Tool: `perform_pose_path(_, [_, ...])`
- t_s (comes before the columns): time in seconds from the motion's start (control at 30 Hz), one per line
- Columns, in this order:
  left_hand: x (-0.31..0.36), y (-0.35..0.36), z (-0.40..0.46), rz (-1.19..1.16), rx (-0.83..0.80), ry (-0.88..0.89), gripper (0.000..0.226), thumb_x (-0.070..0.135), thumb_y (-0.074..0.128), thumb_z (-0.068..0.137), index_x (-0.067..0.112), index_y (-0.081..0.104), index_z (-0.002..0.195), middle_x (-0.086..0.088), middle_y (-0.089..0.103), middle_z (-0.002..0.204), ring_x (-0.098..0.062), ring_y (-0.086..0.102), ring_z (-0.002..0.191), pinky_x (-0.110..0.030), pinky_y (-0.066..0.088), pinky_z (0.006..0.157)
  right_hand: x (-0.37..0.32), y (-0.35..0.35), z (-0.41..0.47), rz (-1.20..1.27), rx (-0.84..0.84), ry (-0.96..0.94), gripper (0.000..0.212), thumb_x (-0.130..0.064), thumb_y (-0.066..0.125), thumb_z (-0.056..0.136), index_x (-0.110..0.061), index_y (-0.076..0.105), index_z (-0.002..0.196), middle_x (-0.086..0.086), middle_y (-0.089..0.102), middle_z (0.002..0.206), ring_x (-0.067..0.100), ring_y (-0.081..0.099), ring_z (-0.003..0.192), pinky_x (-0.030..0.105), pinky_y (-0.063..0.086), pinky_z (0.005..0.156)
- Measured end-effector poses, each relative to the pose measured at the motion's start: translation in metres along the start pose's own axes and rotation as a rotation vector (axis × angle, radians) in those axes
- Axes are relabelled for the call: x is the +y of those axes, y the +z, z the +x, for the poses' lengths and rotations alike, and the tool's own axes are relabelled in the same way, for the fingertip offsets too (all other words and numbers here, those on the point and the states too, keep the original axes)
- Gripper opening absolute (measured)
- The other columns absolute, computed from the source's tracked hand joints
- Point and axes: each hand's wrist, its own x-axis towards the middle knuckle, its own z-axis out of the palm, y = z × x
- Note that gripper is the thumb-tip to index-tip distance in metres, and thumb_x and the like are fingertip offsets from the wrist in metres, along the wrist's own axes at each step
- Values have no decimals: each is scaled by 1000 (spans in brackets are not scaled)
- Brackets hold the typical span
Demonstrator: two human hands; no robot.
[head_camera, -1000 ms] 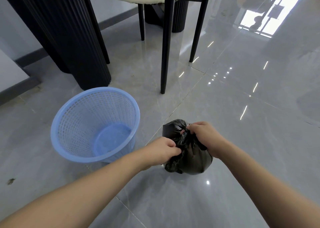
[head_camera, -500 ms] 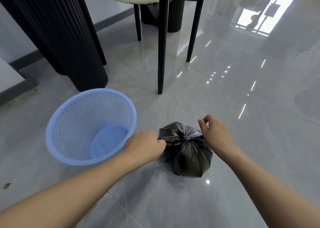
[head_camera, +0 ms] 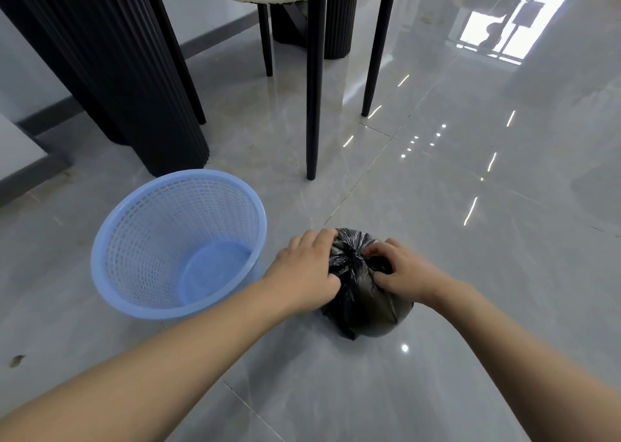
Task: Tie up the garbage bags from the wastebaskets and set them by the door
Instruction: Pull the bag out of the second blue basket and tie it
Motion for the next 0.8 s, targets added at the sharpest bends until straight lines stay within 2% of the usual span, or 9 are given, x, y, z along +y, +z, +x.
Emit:
perform_pose_path(0.07, [2,5,9,93,13,37,72,27,52,79,29,24,144,-3,33,141,-30,33,127,-44,34,105,2,2,2,-136,2,-32,33,-22,58,84,-22,62,117,1,52,113,20,56,105,28,41,95])
perform_pose_path(0.13, [1,15,16,180,-16,38,68,29,52,81,30,27,144,-3,28,146,-30,29,129,-44,31,105,4,1,1,-213,-3,-49,27,-22,57,85,-21,66,110,4,54,111,25,57,104,32,43,93])
perform_pose_path(0.27, [-3,35,20,241,-49,45,39,33,48,90,24,49,128,-4,35,143,-30,33,127,-43,33,102,8,3,-4,-210,148,-48,19,-22,57,85,-25,67,101,1,58,105,27,55,104,35,41,92])
perform_pose_path(0.37, [-3,32,23,110,66,52,24,28,42,93,19,57,110,-2,49,124,-29,45,113,-39,39,94,1,-1,-6,-116,269,-11,17,-20,56,88,-27,67,100,-4,61,104,21,55,102,35,36,94])
perform_pose_path(0.47, [0,13,26,-102,102,15,21,26,39,94,16,58,99,-5,53,111,-30,49,103,-42,44,86,-13,-12,-6,1,389,-21,17,-18,55,90,-28,67,96,-9,61,97,19,58,100,39,37,97])
perform_pose_path(0.57, [5,-16,29,-432,143,-19,20,24,38,95,17,56,88,-5,53,101,-25,52,81,-32,40,56,-33,-33,-5,53,535,-42,18,-17,56,90,-29,68,95,-10,62,95,18,57,102,37,33,101])
perform_pose_path(0.63, [10,-39,29,-516,211,3,18,22,39,95,19,51,81,-3,53,94,-19,52,77,-23,35,57,-54,-52,-4,46,610,-47,19,-17,54,91,-29,69,97,-8,64,99,18,54,106,26,20,96])
perform_pose_path(0.67, [11,-52,27,-547,247,7,19,21,39,96,20,49,80,-3,53,91,-16,52,76,-22,33,58,-67,-62,-5,48,639,-59,20,-17,53,91,-29,68,97,-8,65,101,18,53,108,26,18,95])
perform_pose_path(0.8, [11,-113,16,-657,407,-6,17,21,39,97,15,51,86,1,50,78,-13,47,64,-27,32,51,-129,-100,-4,133,702,-156,20,-19,52,91,-35,64,94,-9,65,103,14,54,108,34,21,102])
